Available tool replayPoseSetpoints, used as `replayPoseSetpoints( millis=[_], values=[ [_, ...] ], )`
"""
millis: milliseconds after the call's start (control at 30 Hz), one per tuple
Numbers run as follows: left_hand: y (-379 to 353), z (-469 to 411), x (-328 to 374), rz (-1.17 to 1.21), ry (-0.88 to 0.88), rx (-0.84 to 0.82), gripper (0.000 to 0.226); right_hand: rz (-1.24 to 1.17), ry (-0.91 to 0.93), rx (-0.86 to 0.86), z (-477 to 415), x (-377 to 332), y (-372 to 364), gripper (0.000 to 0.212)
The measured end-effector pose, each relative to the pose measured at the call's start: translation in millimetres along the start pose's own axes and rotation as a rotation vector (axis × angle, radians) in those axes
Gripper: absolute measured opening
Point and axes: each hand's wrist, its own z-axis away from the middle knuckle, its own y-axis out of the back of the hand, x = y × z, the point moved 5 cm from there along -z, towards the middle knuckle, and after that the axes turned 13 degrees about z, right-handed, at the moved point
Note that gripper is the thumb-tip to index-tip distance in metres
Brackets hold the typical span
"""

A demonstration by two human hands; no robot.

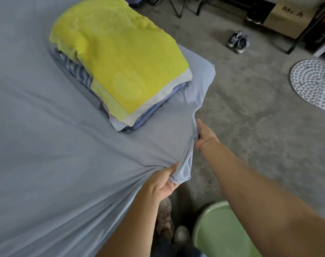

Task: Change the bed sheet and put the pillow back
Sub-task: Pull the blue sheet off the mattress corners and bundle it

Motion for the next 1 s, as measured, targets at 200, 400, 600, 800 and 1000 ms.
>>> replayPoseSetpoints(
  millis=[200,400,600,800,1000],
  values=[
    [-31,-36,21,0.212,-0.055,-0.004,0.059,0.073,0.075,0.007,-10,-8,14,0.035],
    [-96,-66,35,-0.005,-0.097,-0.02,0.053,0.026,0.063,-0.116,-5,9,32,0.034],
    [-112,-99,52,-0.012,-0.145,0.129,0.055,0.128,0.057,-0.201,-14,-21,28,0.062],
    [-123,-103,55,0.073,-0.19,0.2,0.02,-0.077,-0.076,-0.265,-39,-64,19,0.09],
    [-128,-114,54,0.325,-0.306,0.429,0.027,-0.059,-0.241,-0.188,-64,-94,8,0.078]
  ],
)
